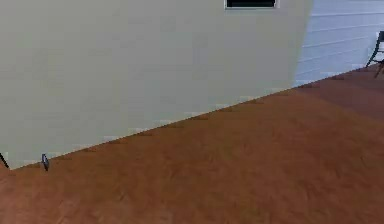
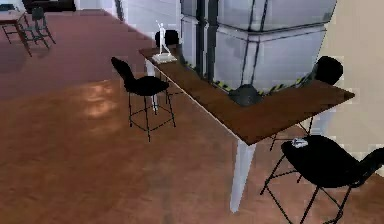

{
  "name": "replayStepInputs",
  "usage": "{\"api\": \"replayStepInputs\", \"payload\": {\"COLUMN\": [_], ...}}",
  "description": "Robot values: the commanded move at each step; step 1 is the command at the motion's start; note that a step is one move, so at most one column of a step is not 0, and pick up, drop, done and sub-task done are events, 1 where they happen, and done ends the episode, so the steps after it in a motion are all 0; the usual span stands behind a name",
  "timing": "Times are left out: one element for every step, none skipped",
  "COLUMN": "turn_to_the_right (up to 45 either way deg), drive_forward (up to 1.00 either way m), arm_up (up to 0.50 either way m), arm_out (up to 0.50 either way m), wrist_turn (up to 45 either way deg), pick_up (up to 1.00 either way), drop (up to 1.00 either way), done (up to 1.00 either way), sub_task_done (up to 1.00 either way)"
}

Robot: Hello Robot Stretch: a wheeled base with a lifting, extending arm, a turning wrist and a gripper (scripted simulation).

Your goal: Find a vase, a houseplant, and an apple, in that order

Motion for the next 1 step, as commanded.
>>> {"api": "replayStepInputs", "payload": {"turn_to_the_right": [-45.0], "drive_forward": [0.0], "arm_up": [0.0], "arm_out": [0.0], "wrist_turn": [0.0], "pick_up": [0.0], "drop": [0.0], "done": [0.0], "sub_task_done": [0.0]}}
